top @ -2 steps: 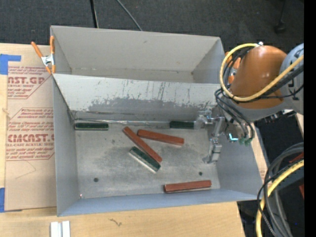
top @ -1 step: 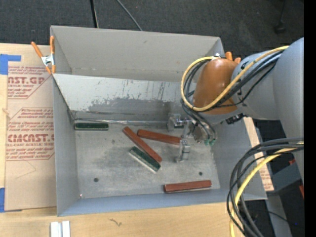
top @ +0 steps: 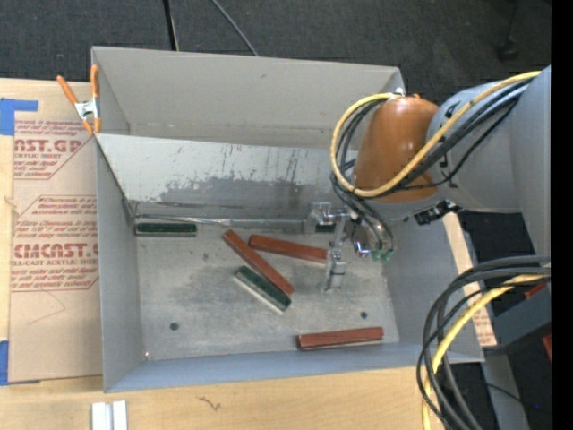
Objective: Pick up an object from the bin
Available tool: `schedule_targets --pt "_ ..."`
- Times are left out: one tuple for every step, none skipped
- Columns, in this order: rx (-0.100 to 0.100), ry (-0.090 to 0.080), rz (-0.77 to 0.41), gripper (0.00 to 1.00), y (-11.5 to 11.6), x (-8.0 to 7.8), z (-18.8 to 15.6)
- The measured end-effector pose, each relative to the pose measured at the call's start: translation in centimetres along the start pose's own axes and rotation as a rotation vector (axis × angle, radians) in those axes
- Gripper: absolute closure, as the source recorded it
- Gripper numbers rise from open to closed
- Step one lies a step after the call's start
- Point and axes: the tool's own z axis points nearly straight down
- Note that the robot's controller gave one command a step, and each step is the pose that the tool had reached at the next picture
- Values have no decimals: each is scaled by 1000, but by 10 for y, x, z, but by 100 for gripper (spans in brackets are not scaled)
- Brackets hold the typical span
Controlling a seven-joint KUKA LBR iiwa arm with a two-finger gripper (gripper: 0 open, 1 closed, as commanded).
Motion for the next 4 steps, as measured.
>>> schedule_targets --pt "1 3 157 0 -6 8 2" --pt "0 -1 211 0 -7 -5 31" --pt "1 0 211 0 -7 -6 31" --pt "1 2 211 100 -6 -6 30"
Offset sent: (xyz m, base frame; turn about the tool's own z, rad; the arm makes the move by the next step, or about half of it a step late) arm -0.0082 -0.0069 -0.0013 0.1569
